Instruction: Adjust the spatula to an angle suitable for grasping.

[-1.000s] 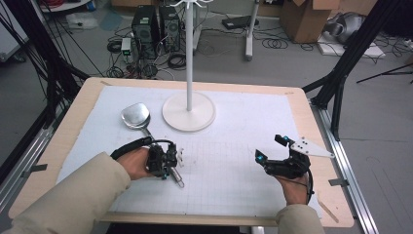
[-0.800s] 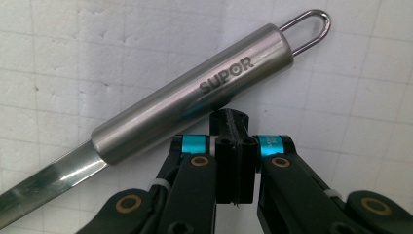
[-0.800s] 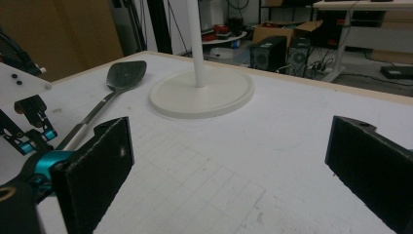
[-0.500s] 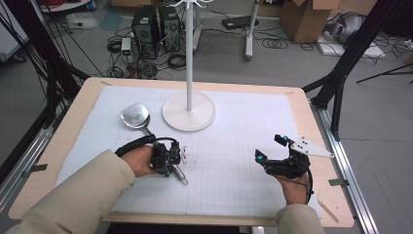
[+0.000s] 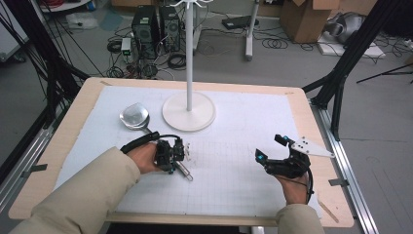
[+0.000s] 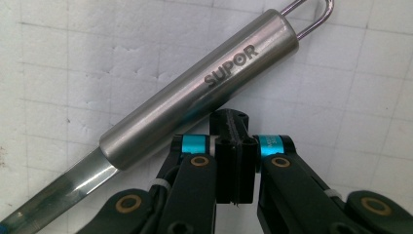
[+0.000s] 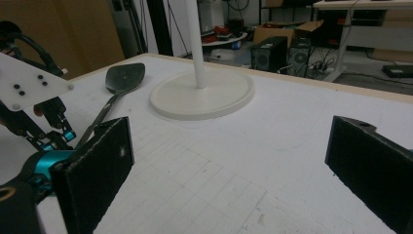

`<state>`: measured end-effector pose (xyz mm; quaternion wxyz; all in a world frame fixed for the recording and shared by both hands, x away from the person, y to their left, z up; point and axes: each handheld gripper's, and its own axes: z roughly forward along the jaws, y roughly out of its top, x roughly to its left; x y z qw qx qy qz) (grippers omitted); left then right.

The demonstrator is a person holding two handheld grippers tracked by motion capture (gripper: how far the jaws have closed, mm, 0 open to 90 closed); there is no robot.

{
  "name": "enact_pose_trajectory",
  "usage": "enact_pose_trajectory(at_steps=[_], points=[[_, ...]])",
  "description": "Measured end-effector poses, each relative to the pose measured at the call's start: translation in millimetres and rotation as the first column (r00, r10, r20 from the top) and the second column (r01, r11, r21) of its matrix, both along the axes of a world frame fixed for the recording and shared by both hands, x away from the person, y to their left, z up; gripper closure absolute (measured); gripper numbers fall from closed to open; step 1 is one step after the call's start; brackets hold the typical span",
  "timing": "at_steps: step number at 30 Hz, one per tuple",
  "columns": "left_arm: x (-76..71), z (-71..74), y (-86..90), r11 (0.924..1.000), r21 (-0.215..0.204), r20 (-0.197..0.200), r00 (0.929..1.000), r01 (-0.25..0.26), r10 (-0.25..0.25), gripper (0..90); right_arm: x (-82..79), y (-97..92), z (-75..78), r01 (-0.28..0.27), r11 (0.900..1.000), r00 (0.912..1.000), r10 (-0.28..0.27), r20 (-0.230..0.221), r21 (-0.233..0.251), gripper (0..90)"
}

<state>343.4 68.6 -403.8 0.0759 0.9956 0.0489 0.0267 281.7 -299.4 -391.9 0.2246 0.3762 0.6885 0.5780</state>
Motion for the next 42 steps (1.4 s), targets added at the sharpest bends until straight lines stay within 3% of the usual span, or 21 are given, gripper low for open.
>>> enact_pose_trajectory(at_steps=[6, 21, 42], points=[[6.5, -1.3, -0.6, 0.9997, -0.007, -0.003, 0.9998, -0.022, 0.022, 89.5, -0.4, -0.2, 0.0, 0.000, 0.9999, 1.0000, 0.000, -0.003, 0.010, 2.8], [15.1, 1.1, -12.0, 0.9998, 0.005, 0.003, 0.9998, -0.018, 0.018, 89.5, -1.6, -3.1, 0.4, 0.006, 0.9992, 1.0000, -0.006, 0.001, 0.038, 2.8], [29.3, -1.2, -22.7, 0.9996, 0.013, 0.008, 0.9997, -0.024, 0.024, 89.5, -1.5, -3.1, -0.7, 0.006, 0.9991, 1.0000, -0.005, -0.002, 0.041, 2.8]])
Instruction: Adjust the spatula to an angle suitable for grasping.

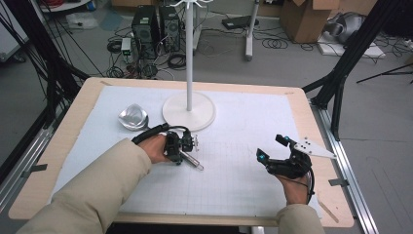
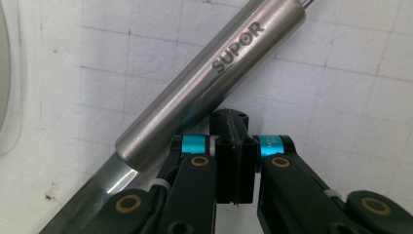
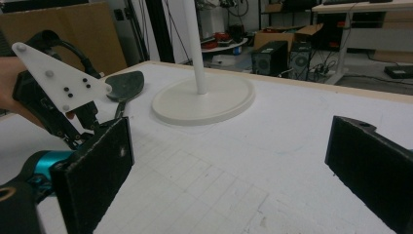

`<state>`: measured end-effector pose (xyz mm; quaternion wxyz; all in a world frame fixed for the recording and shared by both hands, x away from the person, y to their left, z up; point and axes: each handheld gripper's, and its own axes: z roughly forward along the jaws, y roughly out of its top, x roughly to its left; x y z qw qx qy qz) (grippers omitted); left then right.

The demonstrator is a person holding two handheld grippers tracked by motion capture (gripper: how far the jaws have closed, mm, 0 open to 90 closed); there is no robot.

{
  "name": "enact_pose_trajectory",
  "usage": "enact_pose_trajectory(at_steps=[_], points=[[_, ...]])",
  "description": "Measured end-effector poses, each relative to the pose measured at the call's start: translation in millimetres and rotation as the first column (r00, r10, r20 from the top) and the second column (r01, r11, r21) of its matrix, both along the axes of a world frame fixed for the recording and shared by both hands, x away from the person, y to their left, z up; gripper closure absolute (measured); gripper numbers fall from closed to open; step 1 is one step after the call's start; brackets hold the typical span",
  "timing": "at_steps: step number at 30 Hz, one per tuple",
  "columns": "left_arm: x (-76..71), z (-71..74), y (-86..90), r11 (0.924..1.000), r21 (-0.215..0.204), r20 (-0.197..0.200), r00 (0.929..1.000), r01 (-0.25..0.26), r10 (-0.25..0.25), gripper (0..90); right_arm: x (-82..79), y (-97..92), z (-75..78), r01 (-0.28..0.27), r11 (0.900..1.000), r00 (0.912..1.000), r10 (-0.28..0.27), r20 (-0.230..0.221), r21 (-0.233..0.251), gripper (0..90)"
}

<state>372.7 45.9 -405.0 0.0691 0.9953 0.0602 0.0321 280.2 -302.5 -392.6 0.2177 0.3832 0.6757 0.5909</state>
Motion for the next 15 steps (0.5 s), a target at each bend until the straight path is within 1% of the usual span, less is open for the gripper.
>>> enact_pose_trajectory(at_steps=[1, 2, 12, 15], points=[[0.4, -0.1, -0.7, 1.0000, -0.004, -0.002, 1.0000, -0.001, 0.001, 89.5, 0.2, 0.0, -0.2, -0.001, 1.0000, 1.0000, 0.001, 0.001, -0.003, 2.8], [0.9, 0.4, -1.4, 1.0000, 0.001, -0.003, 1.0000, 0.001, -0.001, 89.5, 0.3, 0.1, -0.3, -0.001, 1.0000, 1.0000, 0.001, 0.001, -0.005, 2.8], [7.8, 1.4, -7.1, 1.0000, 0.005, -0.002, 1.0000, -0.003, 0.003, 89.5, 0.1, 0.2, -0.3, -0.002, 1.0000, 1.0000, 0.002, -0.002, -0.003, 2.8], [10.1, 0.7, -7.5, 0.9999, 0.003, -0.002, 0.9999, -0.014, 0.014, 89.5, 0.8, 0.0, -0.5, -0.002, 1.0000, 1.0000, 0.002, 0.003, -0.007, 2.8]])
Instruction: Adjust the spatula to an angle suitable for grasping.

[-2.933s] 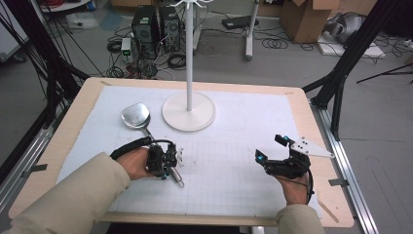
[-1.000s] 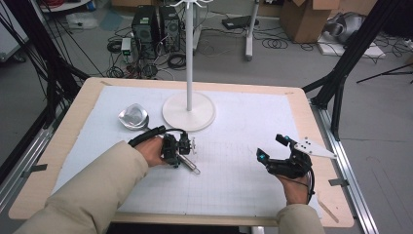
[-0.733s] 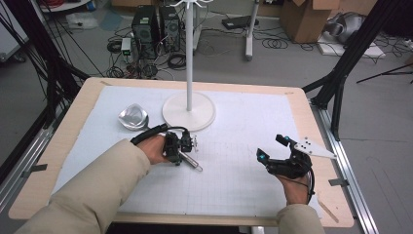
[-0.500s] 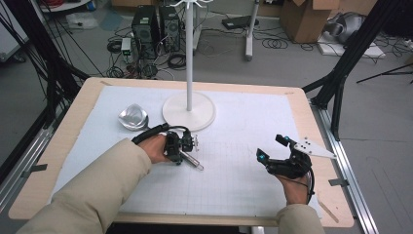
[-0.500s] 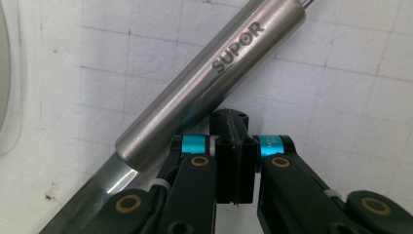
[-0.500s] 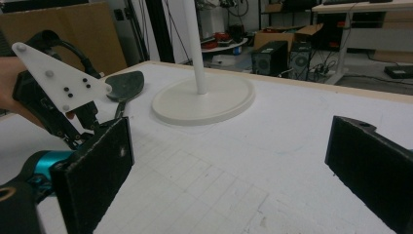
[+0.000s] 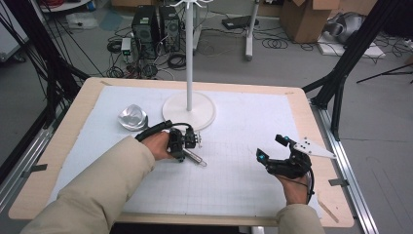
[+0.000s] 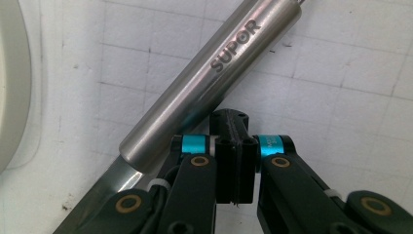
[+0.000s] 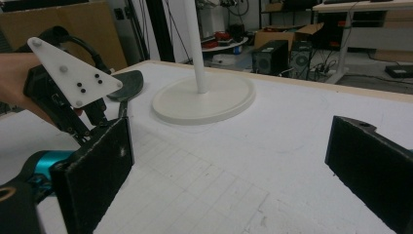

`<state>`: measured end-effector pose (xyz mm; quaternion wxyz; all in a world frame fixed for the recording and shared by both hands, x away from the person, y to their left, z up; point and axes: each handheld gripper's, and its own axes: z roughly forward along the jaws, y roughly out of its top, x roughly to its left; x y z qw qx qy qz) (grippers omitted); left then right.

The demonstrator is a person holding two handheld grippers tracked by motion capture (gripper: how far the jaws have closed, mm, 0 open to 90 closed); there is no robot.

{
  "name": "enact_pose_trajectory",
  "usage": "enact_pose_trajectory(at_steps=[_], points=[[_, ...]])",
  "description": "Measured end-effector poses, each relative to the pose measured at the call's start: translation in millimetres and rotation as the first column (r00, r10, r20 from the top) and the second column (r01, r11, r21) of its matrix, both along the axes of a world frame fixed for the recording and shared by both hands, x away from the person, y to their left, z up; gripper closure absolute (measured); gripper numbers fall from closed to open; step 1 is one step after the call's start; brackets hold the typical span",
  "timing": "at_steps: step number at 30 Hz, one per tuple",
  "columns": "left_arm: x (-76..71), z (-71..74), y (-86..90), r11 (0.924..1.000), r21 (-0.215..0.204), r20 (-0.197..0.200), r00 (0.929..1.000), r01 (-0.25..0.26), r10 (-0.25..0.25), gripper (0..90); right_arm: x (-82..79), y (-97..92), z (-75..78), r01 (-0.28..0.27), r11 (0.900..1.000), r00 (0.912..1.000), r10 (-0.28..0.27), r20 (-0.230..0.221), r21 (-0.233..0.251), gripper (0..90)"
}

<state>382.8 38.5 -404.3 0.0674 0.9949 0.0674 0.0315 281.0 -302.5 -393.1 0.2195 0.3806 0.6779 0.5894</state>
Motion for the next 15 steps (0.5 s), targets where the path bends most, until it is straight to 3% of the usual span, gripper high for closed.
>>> enact_pose_trajectory(at_steps=[7, 9, 15], points=[[-3.2, 3.0, -0.5, 1.0000, 0.001, -0.019, 0.9998, 0.007, -0.007, 89.5, -0.5, 0.0, 0.1, 0.000, 1.0000, 1.0000, 0.000, -0.005, 0.001, 2.8], [-5.4, 5.4, 0.0, 0.9999, -0.002, -0.010, 0.9998, 0.016, -0.016, 89.5, -0.9, 0.3, 0.3, 0.000, 1.0000, 1.0000, 0.000, -0.004, 0.002, 2.8], [-7.9, 23.9, 12.4, 0.9979, -0.064, 0.012, 0.9999, 0.005, -0.005, 89.5, -0.9, 0.5, 0.1, 0.002, 1.0000, 1.0000, -0.002, -0.005, -0.002, 2.8]])
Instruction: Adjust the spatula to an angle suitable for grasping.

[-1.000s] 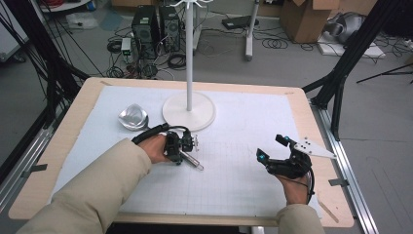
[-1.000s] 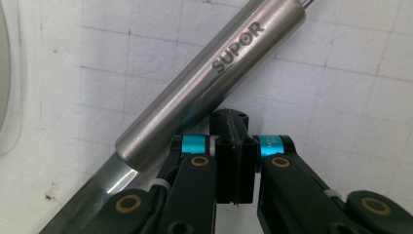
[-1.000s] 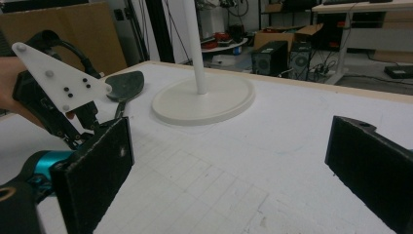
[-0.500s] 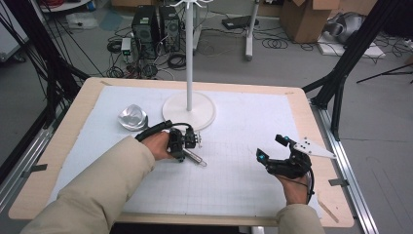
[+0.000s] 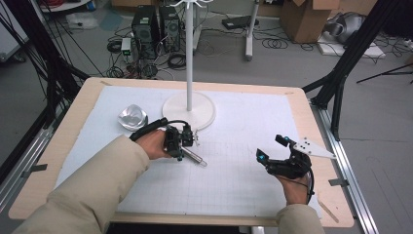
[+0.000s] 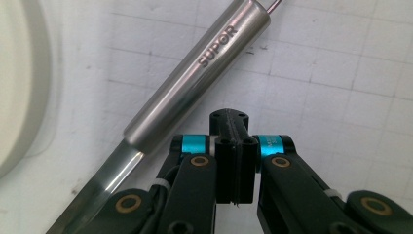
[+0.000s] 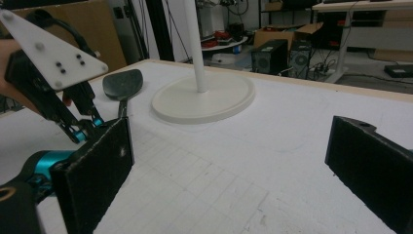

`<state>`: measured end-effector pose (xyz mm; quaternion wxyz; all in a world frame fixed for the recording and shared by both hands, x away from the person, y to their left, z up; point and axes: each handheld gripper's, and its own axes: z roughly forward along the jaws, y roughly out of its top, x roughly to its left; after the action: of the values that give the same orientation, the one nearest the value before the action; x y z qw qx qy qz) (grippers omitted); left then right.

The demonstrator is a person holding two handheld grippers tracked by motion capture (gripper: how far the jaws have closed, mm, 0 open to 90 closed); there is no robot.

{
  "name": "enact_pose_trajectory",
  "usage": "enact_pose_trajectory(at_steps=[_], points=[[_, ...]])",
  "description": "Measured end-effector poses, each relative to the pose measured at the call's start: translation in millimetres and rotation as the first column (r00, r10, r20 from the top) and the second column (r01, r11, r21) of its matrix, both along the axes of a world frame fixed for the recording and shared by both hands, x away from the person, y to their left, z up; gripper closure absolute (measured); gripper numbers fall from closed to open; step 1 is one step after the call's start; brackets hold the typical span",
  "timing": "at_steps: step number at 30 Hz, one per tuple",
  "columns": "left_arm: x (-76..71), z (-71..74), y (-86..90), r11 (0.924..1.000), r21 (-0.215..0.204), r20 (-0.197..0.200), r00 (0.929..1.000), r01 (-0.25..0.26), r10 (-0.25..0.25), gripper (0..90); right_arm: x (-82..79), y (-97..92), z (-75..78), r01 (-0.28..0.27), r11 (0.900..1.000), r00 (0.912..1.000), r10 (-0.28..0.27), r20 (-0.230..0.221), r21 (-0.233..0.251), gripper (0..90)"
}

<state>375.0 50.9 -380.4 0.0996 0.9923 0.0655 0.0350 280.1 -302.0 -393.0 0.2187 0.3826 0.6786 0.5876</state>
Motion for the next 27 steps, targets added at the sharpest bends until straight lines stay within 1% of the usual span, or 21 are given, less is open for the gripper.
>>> enact_pose_trajectory(at_steps=[2, 5, 7, 14, 17, 19, 23, 24, 27], points=[[0.3, 7.1, 6.6, 0.9996, -0.026, 0.006, 0.9999, -0.010, 0.010, 89.5, 0.0, 0.0, -0.2, -0.001, 1.0000, 1.0000, 0.001, -0.003, -0.003, 2.8], [1.2, 16.6, 15.5, 0.9991, -0.038, 0.019, 0.9996, -0.020, 0.021, 89.5, 0.8, 0.2, -0.6, 0.000, 1.0000, 1.0000, 0.000, -0.002, -0.007, 2.8], [1.9, 21.9, 21.1, 0.9981, -0.056, 0.025, 0.9993, -0.028, 0.029, 89.5, 0.9, 0.7, -0.7, 0.001, 1.0000, 1.0000, -0.001, -0.004, -0.010, 2.8], [2.2, 36.4, 37.5, 0.9972, -0.066, 0.052, 0.9979, -0.035, 0.039, 89.5, 1.1, 1.9, -1.1, -0.002, 0.9999, 0.9999, 0.002, -0.013, -0.013, 2.8], [2.6, 41.8, 46.1, 0.9959, -0.077, 0.052, 0.9973, -0.047, 0.051, 89.4, 1.7, 1.3, -1.1, -0.003, 0.9999, 1.0000, 0.003, -0.004, -0.015, 2.8], [3.1, 45.2, 51.9, 0.9954, -0.080, 0.059, 0.9966, -0.053, 0.057, 89.5, 1.5, 1.2, -1.0, 0.000, 0.9999, 1.0000, 0.000, -0.005, -0.013, 2.8], [6.0, 54.3, 67.6, 0.9918, -0.098, 0.074, 0.9932, -0.083, 0.090, 89.5, 1.4, 1.6, -1.1, 0.000, 0.9999, 1.0000, 0.000, -0.006, -0.015, 2.8], [7.0, 56.7, 71.3, 0.9899, -0.107, 0.074, 0.9920, -0.094, 0.102, 89.5, 1.0, 1.9, -1.0, -0.001, 0.9999, 0.9999, 0.001, -0.013, -0.014, 2.8], [10.0, 63.1, 81.6, 0.9857, -0.126, 0.084, 0.9889, -0.112, 0.123, 89.5, 1.9, 2.1, -1.3, 0.000, 0.9998, 1.0000, 0.000, -0.008, -0.019, 2.8]])
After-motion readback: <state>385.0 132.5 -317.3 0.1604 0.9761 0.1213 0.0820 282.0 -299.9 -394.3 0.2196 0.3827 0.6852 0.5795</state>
